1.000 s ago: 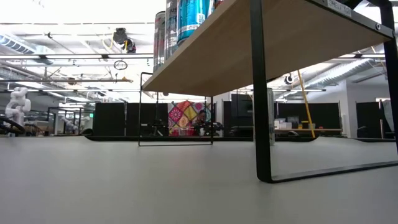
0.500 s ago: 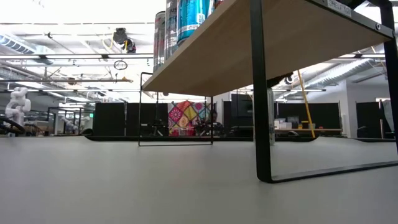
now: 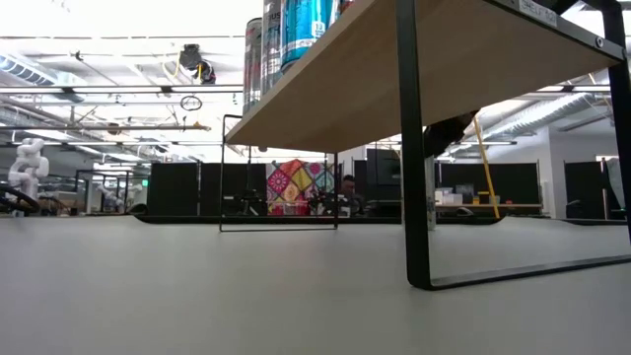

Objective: Place canned beverage on shelf
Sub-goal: Put the top right white-yellow soda can on the shelf

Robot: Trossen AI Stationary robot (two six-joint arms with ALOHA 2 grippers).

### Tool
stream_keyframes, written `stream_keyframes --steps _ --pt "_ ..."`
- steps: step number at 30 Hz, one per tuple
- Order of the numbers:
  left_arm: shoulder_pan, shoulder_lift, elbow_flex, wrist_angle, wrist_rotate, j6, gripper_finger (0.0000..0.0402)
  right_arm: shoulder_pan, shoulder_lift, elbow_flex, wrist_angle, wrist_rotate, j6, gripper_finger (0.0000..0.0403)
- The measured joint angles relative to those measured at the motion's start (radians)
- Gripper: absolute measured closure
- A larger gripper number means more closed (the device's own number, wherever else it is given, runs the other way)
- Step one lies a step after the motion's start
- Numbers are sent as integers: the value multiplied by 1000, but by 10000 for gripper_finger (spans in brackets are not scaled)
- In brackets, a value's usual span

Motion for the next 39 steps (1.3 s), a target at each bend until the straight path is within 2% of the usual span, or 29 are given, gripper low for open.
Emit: stream_keyframes --steps 4,7,15,19,24,30,36,39 --pt "0 0 0 7 0 -1 22 14 1 1 0 35 13 51" --pt "0 0 0 7 0 -11 22 25 1 1 -2 34 20 69" --pt "0 0 0 6 0 -24 22 40 1 1 -21 32 68 180" --pt "0 0 0 6 0 -27 22 40 -1 3 -39 30 97 218" --pt "0 0 0 5 0 -47 22 54 -27 3 -92 29 129 219" --pt "0 0 0 2 0 -50 22 113 -137 -1 -141 37 194 208" --pt "4 0 0 2 0 -45 22 216 -275 -1 -200 208 335 215" --pt "7 0 0 3 0 -46 22 279 -351 -1 -223 257 394 215"
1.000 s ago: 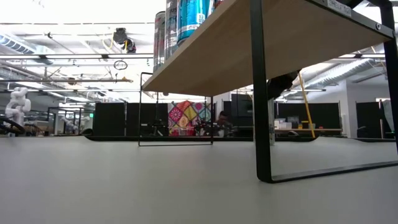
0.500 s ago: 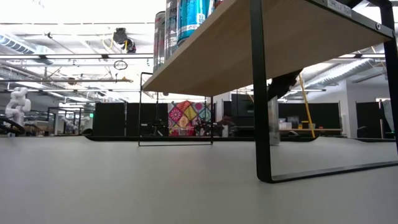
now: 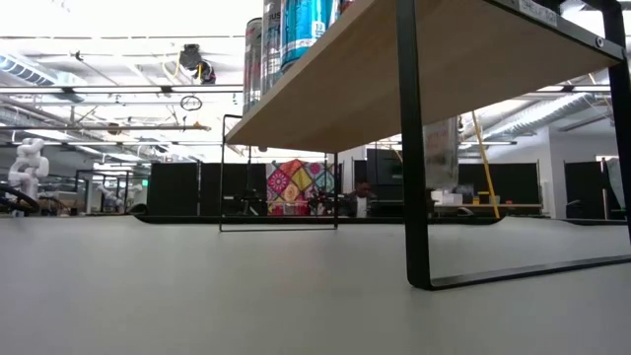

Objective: Place canned beverage on shelf
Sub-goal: Put the top right white-yellow soda can on the shelf

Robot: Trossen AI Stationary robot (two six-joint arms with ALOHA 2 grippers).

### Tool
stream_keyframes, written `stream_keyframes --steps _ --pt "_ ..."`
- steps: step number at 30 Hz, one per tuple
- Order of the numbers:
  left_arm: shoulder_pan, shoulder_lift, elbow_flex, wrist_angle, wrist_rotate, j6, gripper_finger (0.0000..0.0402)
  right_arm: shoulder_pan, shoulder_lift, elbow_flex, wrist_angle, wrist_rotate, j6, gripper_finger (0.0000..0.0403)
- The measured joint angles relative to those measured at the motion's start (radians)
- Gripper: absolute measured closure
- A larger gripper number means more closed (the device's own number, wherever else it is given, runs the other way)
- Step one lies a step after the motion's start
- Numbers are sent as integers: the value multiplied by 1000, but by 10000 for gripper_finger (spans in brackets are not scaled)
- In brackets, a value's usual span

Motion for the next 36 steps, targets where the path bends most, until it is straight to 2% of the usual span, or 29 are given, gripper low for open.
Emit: stream_keyframes --steps 6,11,19,26,36 --pt "3 0 0 5 -1 -4 22 118 -151 0 -50 45 140 215" --pt "19 0 0 30 0 -7 22 199 -262 0 -89 76 319 215" --pt "30 0 0 50 26 -34 22 316 -377 2 -117 84 414 215" --pt "30 0 0 64 27 -59 22 392 -394 83 -157 87 435 215" --pt "39 0 0 86 27 -55 22 469 -338 268 -247 140 407 215"
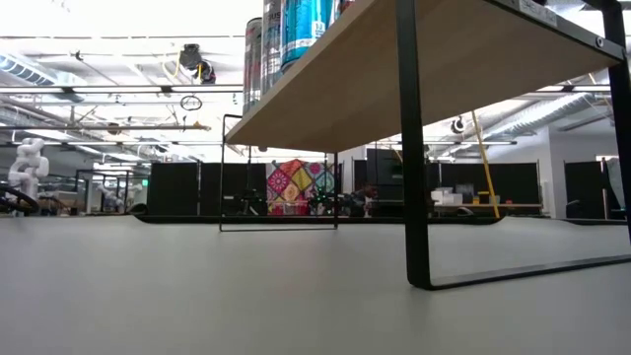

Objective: Place canned beverage on shelf
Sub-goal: Put the top right white-yellow soda can on the shelf

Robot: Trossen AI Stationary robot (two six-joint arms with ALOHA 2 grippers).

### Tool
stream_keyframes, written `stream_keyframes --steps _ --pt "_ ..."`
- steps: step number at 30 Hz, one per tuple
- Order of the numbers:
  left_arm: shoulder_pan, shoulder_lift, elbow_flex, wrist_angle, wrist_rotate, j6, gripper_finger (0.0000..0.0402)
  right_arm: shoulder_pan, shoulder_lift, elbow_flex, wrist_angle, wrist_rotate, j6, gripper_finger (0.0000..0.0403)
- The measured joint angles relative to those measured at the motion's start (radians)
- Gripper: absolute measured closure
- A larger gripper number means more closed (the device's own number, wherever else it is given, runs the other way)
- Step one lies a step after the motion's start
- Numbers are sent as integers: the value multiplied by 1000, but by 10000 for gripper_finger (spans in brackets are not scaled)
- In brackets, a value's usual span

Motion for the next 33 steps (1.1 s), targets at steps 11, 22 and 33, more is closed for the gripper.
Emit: stream_keyframes --steps 11,22,33 --pt "50 0 0 -1 0 6 22 69 59 111 -9 5 -9 215" --pt "94 0 0 84 0 159 22 169 101 120 205 -2 -50 215" --pt "126 0 0 136 0 259 22 235 208 120 453 1 -136 215"
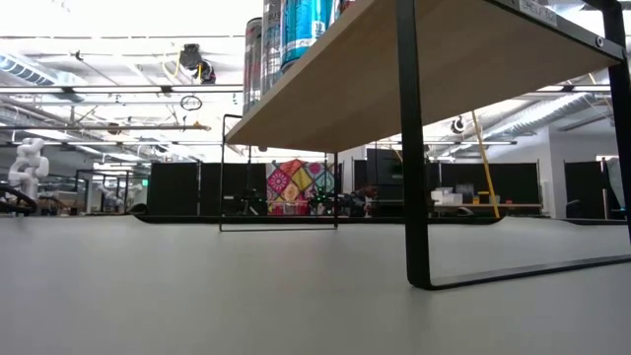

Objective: Place canned beverage on shelf
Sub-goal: Put the top right white-yellow soda can on the shelf

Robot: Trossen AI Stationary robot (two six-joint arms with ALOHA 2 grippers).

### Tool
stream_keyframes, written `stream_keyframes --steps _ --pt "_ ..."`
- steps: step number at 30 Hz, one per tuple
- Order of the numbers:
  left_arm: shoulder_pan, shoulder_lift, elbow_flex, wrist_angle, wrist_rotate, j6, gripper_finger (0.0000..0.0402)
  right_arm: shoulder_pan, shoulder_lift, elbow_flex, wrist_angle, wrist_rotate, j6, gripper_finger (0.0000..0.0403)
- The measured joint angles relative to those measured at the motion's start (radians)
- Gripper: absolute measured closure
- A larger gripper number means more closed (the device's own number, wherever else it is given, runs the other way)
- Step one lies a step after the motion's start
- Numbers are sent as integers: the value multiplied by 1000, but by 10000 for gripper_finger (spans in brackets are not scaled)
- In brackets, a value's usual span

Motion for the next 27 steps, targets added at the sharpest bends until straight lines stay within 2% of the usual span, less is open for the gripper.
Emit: stream_keyframes --steps 10,19,22,27 --pt "13 0 0 12 -39 8 22 49 142 0 177 0 -84 215" --pt "11 0 0 7 -65 27 23 73 181 0 223 3 -95 215" --pt "10 0 0 7 -64 25 37 76 185 0 237 3 -96 215" --pt "-4 0 0 8 -61 1 84 78 185 0 243 3 -101 215"
